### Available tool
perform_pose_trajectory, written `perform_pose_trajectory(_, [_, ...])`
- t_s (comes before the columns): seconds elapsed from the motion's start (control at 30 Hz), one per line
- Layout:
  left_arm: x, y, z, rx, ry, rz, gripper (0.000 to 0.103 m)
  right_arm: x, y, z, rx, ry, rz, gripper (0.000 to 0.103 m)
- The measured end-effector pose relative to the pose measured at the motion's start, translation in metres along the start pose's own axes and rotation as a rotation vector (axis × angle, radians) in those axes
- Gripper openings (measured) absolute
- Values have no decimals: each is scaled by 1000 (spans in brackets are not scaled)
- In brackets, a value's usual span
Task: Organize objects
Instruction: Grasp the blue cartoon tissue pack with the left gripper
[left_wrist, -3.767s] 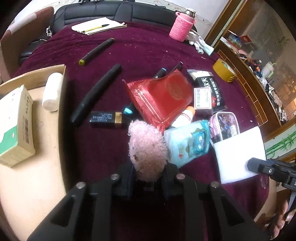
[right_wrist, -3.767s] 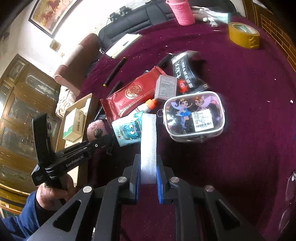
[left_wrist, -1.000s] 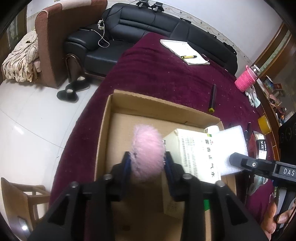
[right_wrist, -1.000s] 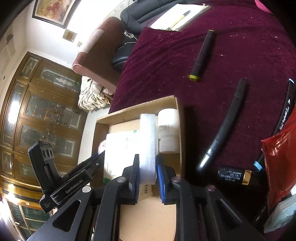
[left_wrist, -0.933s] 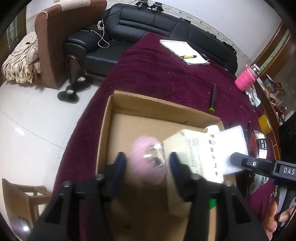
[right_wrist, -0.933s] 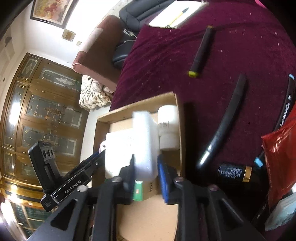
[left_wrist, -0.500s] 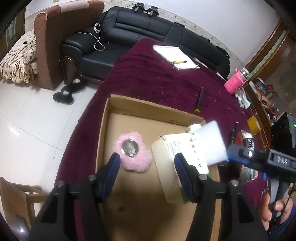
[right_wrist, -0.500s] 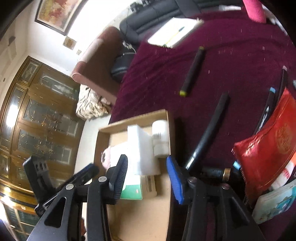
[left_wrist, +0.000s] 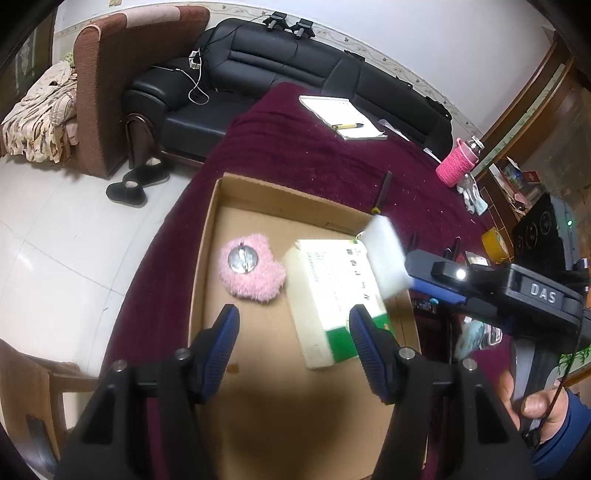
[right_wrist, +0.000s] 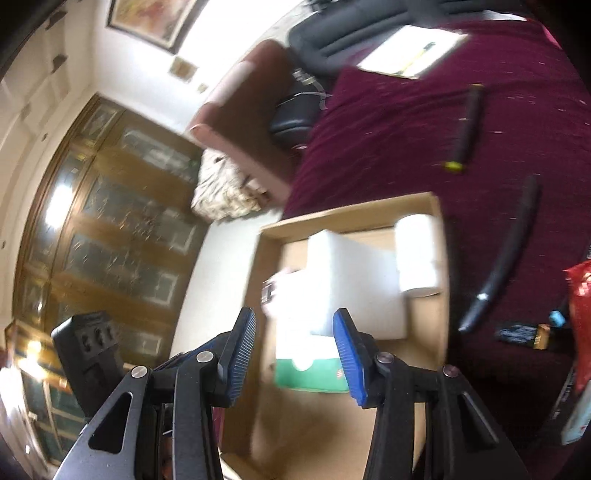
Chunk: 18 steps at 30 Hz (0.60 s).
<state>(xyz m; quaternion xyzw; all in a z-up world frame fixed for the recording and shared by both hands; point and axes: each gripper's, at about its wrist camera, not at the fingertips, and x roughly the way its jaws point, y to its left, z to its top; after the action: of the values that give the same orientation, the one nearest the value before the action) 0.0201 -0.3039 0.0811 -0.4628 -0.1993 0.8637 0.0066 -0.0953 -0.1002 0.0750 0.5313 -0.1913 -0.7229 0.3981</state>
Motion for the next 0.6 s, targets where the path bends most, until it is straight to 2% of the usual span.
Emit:
perform_pose_trajectory(0.17, [-10,-4,-7,2,-8,3,61,-8,1,-8,3,14,23,50])
perform_pose_trajectory(0.37, [-19,-24,-14,34,-19,-10,61,-57,-25,-20,62,-39,-16,50])
perform_pose_trajectory(0.5, [-18,-60,-18,109,-9,-49,61,-109,-59,-36,135,-99,-58,55])
perform_pose_trajectory(0.6, [-10,-106,-27,225,16,-99,66,-150,-87,-51,205,-149,-93,59])
